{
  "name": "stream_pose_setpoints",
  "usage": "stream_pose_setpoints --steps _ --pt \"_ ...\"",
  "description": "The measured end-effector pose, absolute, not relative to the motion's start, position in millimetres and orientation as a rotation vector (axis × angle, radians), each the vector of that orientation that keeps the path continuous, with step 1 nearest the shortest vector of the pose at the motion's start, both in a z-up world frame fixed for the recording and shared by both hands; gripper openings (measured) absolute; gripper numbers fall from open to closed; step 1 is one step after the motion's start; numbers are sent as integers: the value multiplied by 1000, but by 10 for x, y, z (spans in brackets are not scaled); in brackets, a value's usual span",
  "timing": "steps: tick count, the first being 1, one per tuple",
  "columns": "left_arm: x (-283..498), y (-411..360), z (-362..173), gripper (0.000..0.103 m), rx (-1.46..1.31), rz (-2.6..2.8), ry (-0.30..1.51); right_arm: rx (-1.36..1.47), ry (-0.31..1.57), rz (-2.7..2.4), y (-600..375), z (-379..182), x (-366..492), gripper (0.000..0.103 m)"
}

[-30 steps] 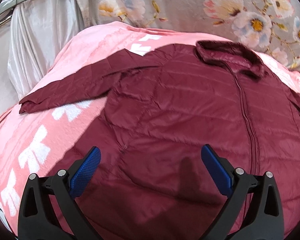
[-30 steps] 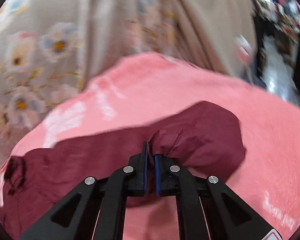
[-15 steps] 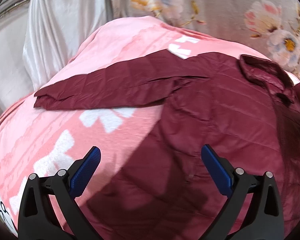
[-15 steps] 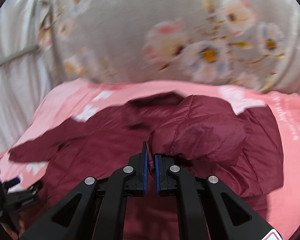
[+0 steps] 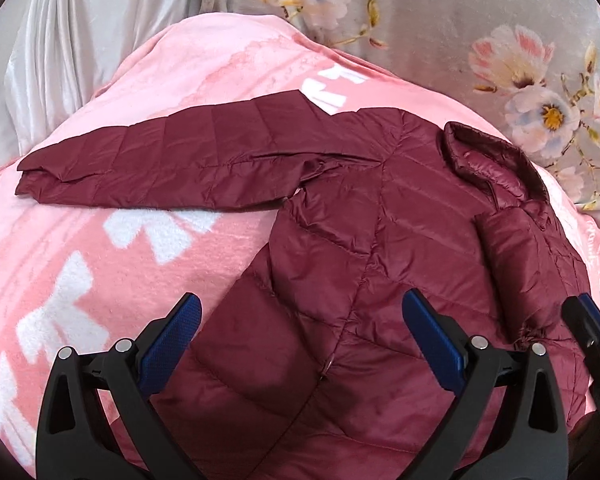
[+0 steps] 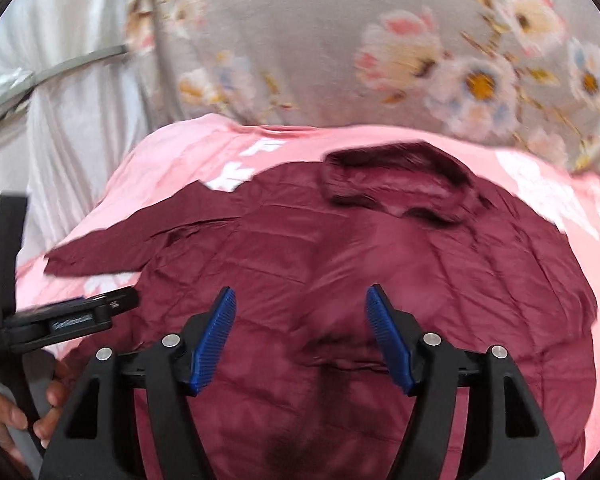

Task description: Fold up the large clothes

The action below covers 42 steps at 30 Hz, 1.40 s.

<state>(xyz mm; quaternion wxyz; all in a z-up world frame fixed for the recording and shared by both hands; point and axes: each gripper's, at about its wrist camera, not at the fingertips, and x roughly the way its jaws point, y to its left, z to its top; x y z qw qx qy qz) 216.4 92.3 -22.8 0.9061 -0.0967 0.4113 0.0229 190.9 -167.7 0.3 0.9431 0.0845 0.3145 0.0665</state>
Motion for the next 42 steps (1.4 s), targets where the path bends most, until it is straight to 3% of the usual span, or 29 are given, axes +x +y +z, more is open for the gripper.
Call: stream_pose_setpoints --steps 9,11,15,19,24,27,31,36,39,40,42 --pt "2094 1137 -210 98 -191 100 822 605 751 65 -2350 -468 2209 65" --pt "2080 1180 -207 98 -190 104 819 612 768 97 -2271 -528 2297 31" --pt "2075 1253 -185 98 -198 119 809 401 728 166 -1717 -302 2367 17" --pt "2078 1336 -175 98 -230 141 805 232 727 360 -964 -195 2399 17" --pt "2106 1386 -186 98 -272 111 836 121 714 438 -596 -214 2144 26" --pt "2166 1318 -180 98 -337 23 870 253 699 353 -1019 -184 2013 26" --pt "2362 1038 -259 98 -444 -148 970 413 696 133 -1894 -219 1876 36" --pt "2591 579 -499 98 -467 -209 1086 539 694 -54 -2727 -330 1679 37" --pt "2658 504 -610 97 -490 -168 1124 579 672 -161 -3066 -413 1585 51" --pt "2661 497 -600 92 -492 -161 1119 590 669 -175 -3144 -438 1589 53" --pt "2672 460 -573 56 -490 -170 1119 638 666 -218 -3344 -489 1634 53"
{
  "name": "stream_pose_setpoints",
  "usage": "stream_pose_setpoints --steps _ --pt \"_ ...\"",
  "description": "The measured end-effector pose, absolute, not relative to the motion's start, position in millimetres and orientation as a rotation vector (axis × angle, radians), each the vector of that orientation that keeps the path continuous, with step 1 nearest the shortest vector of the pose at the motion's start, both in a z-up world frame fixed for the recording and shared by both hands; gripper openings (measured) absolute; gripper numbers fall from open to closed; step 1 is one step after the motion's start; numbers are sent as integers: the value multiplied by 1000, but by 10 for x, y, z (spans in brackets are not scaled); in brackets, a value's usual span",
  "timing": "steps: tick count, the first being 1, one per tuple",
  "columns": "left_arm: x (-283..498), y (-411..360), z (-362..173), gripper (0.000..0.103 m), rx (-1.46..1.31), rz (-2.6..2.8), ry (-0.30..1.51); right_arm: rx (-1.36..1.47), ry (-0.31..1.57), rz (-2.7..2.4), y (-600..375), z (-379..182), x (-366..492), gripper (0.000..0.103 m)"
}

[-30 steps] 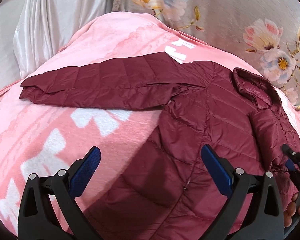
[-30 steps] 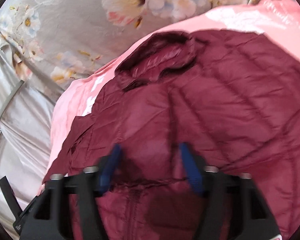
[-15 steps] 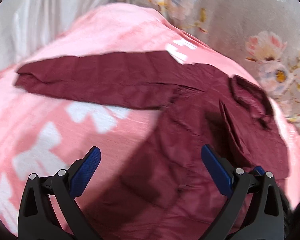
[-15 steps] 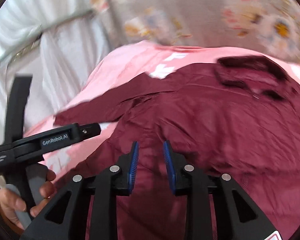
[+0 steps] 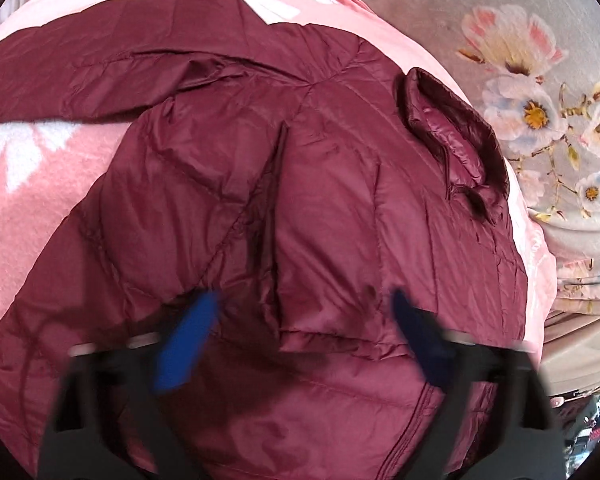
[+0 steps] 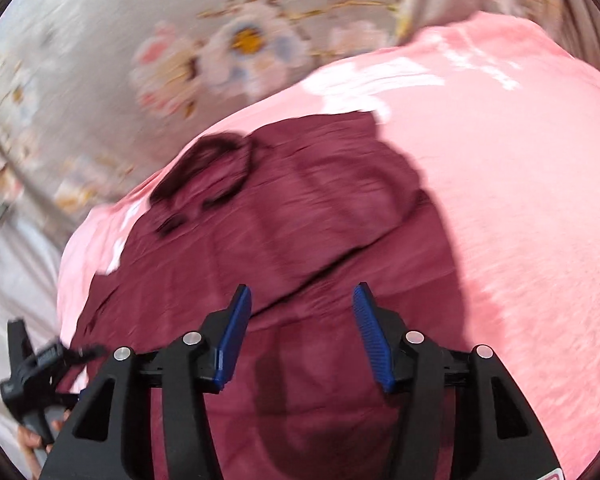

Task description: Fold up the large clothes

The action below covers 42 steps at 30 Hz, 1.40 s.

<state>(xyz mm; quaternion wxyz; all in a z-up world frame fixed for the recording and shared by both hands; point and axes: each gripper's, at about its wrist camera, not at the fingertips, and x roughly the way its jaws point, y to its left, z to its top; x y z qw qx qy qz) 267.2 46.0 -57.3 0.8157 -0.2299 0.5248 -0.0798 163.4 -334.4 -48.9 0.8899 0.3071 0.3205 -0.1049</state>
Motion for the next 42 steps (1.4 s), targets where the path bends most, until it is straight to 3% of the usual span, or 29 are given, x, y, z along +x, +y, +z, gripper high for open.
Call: stream_pose_setpoints --steps 1,2,6,9,10,11,12,17,22,29,33,35,38,42 --pt "2695 446 -571 27 -492 -180 1124 661 664 -232 -3410 -503 1640 54" --pt "2730 432 -565 16 -499 -191 1132 707 658 -243 -3534 -536 1691 54" --pt "2816 416 -367 4 -453 -192 1059 834 652 -304 -3869 -636 1844 54" --pt "2824 417 -139 3 -398 -185 977 910 640 -320 -4076 -706 1896 49" --pt "2833 402 -80 3 -376 -186 955 917 640 -310 -4101 -708 1928 36" --pt "2843 387 -46 3 -354 -180 940 922 641 -290 -4122 -693 1982 13" --pt "2850 384 -29 3 -337 -176 929 916 633 -267 -4120 -656 2008 3" --pt "2919 431 -93 2 -299 -129 904 717 422 -246 -3918 -122 1792 1" --pt "3056 337 -592 2 -273 -101 1022 569 646 -410 -3934 -530 2020 1" --pt "2952 225 -753 2 -184 -90 957 460 771 -466 -3883 -782 2149 1" --pt "2826 122 -777 3 -87 -61 877 490 737 -485 -3881 -725 2009 2" --pt "2825 121 -759 4 -92 -63 873 496 645 -550 -3779 -553 1762 15" --pt "2821 137 -748 4 -112 -73 866 432 533 -472 -3387 -250 1604 15" --pt "2808 162 -748 5 -133 -76 861 229 595 -162 -2489 -113 1959 10"
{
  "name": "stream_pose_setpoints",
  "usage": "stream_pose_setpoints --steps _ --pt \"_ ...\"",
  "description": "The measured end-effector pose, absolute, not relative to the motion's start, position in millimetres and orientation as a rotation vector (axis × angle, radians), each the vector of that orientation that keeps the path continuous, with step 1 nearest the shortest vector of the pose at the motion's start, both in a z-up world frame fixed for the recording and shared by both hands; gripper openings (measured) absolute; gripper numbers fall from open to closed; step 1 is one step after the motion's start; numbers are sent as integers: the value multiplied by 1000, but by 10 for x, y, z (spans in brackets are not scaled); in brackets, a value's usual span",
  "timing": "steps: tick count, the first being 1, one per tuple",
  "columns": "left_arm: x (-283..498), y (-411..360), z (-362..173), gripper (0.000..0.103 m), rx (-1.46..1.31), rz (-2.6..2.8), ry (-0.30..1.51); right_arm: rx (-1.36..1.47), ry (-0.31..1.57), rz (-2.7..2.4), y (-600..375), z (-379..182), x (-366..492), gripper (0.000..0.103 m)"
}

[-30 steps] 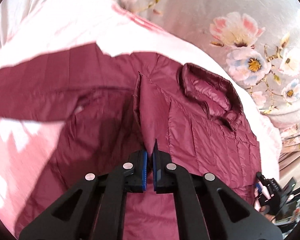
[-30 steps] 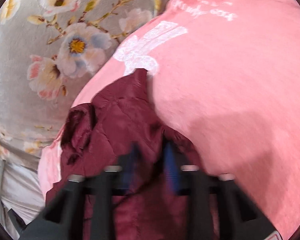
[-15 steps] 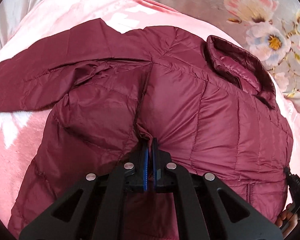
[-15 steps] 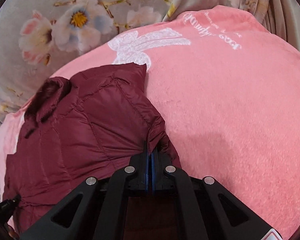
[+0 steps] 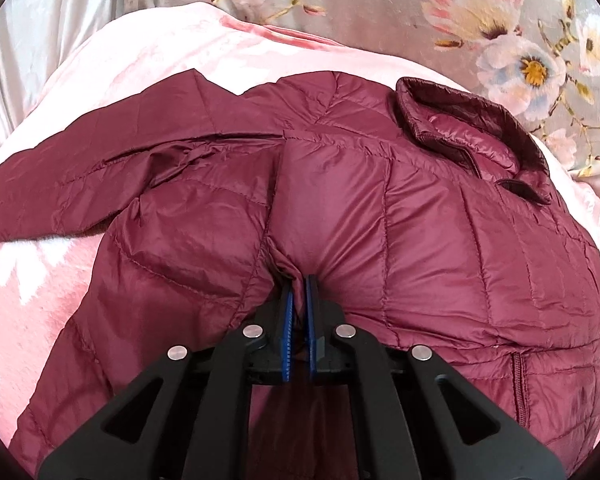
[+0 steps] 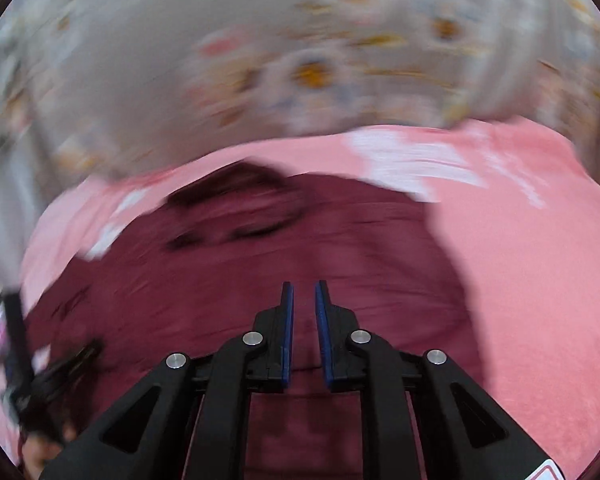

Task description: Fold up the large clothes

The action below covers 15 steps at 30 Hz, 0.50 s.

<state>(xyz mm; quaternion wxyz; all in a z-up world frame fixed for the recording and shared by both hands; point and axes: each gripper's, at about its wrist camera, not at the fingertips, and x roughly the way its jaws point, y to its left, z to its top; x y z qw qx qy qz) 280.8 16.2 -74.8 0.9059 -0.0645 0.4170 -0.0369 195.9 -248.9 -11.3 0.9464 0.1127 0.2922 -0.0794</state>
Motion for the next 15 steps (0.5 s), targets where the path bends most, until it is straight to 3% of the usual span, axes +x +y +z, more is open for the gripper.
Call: stream_pose_setpoints --steps 5,15 --pt "2796 249 -758 6 -197 -95 857 111 722 -64 -1874 -416 2335 6" --pt "2803 265 -760 10 -229 -117 855 124 845 -82 -1818 -861 2470 5"
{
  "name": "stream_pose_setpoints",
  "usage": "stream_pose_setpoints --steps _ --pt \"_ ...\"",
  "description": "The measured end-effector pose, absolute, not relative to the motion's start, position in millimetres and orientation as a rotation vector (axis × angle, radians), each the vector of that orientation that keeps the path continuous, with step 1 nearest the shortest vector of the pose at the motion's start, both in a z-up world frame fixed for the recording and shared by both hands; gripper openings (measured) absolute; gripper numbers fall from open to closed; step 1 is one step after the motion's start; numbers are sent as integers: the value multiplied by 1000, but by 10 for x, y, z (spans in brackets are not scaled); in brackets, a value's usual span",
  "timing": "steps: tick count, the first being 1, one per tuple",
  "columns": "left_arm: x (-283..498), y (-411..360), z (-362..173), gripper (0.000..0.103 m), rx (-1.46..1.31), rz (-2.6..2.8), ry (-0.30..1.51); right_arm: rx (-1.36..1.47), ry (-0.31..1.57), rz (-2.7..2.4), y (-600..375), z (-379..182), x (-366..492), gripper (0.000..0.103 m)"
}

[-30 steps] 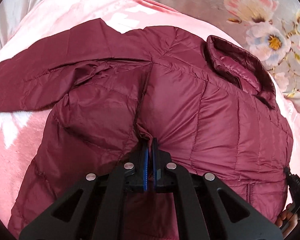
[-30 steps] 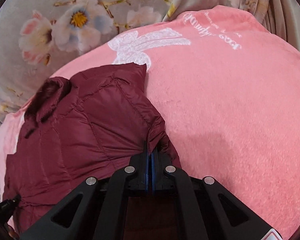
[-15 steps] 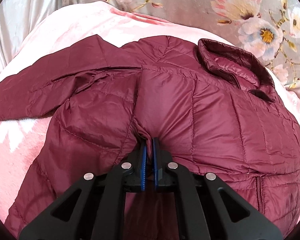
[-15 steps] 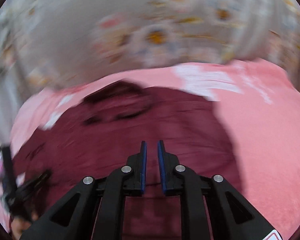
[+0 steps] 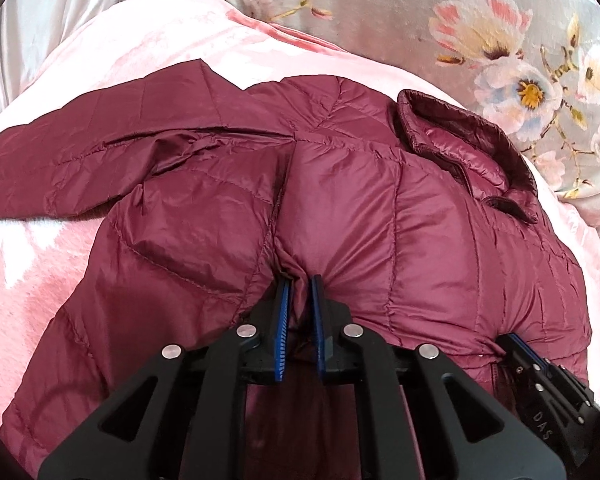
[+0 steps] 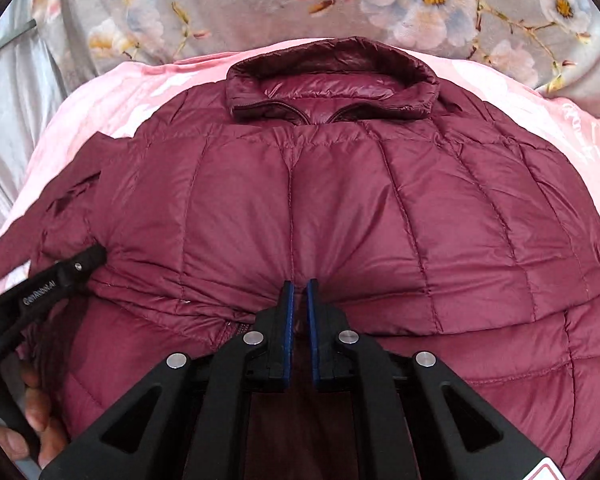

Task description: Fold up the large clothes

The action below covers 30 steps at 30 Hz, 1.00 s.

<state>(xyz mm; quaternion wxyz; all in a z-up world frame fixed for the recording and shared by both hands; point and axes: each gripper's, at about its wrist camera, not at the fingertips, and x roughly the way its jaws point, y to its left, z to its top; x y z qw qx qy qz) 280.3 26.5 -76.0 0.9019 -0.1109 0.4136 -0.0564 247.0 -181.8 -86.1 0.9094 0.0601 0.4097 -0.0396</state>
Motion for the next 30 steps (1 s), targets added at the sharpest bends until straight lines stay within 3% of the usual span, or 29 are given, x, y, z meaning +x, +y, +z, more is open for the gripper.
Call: stream_pose_setpoints --steps 9,12,14,17,20,23,28,30 --pt "2739 454 -718 15 -303 -137 857 102 849 -95 -1767 -864 2508 5" --pt "2586 851 -544 31 -401 -99 827 100 848 -97 -1764 -861 2501 5" --pt "2488 1332 -377 61 -478 -30 781 91 846 -102 -1750 -858 2499 5" --pt "2422 2084 -236 85 -541 160 729 84 835 -112 -1742 -834 2472 5" --pt "2467 2826 -253 86 -611 320 726 80 793 -145 -1714 -731 2333 14" --pt "2505 3558 -404 86 -730 435 726 110 735 -130 -1646 -584 2079 40" --pt "2559 4318 -686 84 -896 504 714 147 716 -94 -1485 -519 1742 42" --pt "2635 4395 -684 77 -903 496 705 146 725 -96 -1428 -545 1670 42"
